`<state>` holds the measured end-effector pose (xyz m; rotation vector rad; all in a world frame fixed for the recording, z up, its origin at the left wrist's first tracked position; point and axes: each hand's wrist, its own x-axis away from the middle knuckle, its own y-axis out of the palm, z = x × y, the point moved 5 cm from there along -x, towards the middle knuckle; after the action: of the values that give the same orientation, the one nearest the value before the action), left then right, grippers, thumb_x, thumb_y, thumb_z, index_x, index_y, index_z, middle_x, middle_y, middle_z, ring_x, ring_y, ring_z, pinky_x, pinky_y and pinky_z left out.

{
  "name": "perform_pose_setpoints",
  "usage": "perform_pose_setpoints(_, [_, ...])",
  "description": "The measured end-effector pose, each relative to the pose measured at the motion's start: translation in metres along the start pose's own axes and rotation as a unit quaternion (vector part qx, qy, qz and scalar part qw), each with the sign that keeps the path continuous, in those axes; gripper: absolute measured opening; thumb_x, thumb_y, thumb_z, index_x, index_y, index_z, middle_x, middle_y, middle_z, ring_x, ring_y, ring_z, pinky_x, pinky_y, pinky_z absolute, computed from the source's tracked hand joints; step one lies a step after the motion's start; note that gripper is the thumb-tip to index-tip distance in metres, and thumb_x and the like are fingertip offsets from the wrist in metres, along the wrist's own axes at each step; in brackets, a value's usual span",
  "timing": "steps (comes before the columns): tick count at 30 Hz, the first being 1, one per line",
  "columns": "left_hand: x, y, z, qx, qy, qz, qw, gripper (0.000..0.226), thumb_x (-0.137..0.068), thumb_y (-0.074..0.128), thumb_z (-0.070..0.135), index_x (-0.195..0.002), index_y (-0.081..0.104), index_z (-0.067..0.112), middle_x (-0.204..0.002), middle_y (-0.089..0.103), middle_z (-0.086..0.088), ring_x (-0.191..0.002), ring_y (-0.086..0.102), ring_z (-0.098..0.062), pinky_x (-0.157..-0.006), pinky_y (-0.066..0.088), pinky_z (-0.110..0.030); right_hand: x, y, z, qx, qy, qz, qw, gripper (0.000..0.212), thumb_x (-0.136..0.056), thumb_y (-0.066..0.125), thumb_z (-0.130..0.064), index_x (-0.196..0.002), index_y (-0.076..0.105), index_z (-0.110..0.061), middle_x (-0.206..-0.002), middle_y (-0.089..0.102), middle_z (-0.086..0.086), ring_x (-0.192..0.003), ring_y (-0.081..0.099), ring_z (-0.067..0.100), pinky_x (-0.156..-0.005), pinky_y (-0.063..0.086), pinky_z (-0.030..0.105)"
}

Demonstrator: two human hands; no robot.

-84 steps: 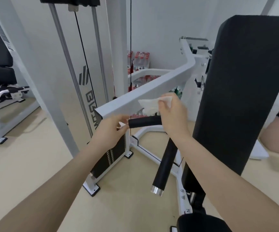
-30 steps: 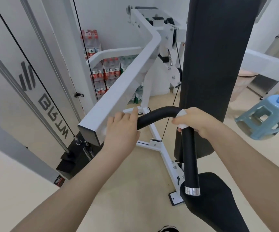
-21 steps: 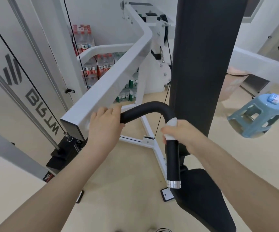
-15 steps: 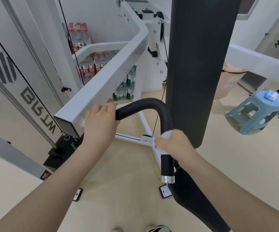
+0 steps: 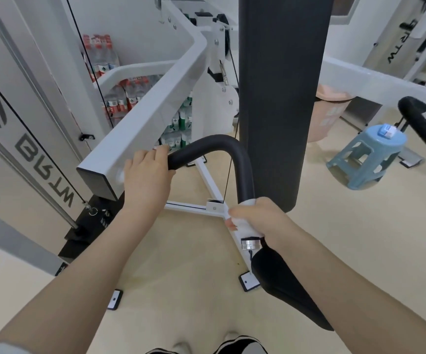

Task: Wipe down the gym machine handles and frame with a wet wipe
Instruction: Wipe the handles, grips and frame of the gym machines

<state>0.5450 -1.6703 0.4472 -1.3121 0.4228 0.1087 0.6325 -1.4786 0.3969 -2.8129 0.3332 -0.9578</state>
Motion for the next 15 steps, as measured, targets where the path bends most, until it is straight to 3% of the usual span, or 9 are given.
perform_pose_setpoints(3, [0.000,0.000,-0.003,0.015,0.018,0.015,1.000,0.031,-0.084,0.064,0.017,-0.111,0.055,0.004,-0.099,0.063,-0.016,-0.097,0.050,-0.036,-0.076,0.035,-0.041,-0.012,0.004,-0.009,-0.029,-0.023,0.054,0.998,0.028,-0.076,0.067,-0.013,-0.101,0.061,-0.001,-0.096,0.068,0.017,-0.070,0.065,0.022,-0.056,0.056,0.027])
perform_pose_setpoints(6, [0.001,0.001,-0.005,0.019,0.045,0.038,0.998,0.027,-0.077,0.071,0.011,-0.099,0.060,0.001,-0.085,0.064,-0.017,-0.085,0.054,-0.037,-0.067,0.036,-0.040,-0.001,0.006,0.005,0.114,-0.042,0.070,0.990,0.006,-0.079,0.061,-0.012,-0.075,0.059,-0.008,-0.080,0.063,0.011,-0.069,0.060,0.022,-0.062,0.049,0.030])
perform_pose_setpoints(7, [0.002,0.002,-0.005,0.018,0.052,0.047,0.997,0.027,-0.074,0.074,0.009,-0.095,0.060,0.001,-0.082,0.064,-0.017,-0.082,0.055,-0.038,-0.064,0.036,-0.039,0.001,0.006,0.005,0.154,-0.049,0.064,0.985,0.009,-0.080,0.060,-0.011,-0.074,0.055,-0.010,-0.078,0.061,0.010,-0.070,0.059,0.022,-0.065,0.049,0.031])
perform_pose_setpoints(11, [0.000,0.004,-0.007,0.022,0.060,0.054,0.996,0.029,-0.074,0.074,0.010,-0.098,0.061,0.001,-0.084,0.065,-0.017,-0.083,0.055,-0.038,-0.065,0.039,-0.040,-0.019,0.000,-0.039,0.233,-0.127,0.120,0.957,0.032,-0.082,0.064,-0.019,-0.104,0.044,-0.010,-0.080,0.047,-0.001,-0.072,0.054,0.016,-0.070,0.050,0.034])
perform_pose_setpoints(15, [-0.005,0.005,-0.012,0.024,0.082,0.060,0.995,0.030,-0.068,0.079,0.011,-0.092,0.063,0.002,-0.076,0.064,-0.013,-0.073,0.056,-0.034,-0.062,0.036,-0.035,-0.043,0.003,-0.082,0.311,-0.167,0.171,0.920,0.033,-0.085,0.058,-0.015,-0.112,0.041,-0.006,-0.090,0.049,0.004,-0.080,0.055,0.023,-0.064,0.044,0.032])
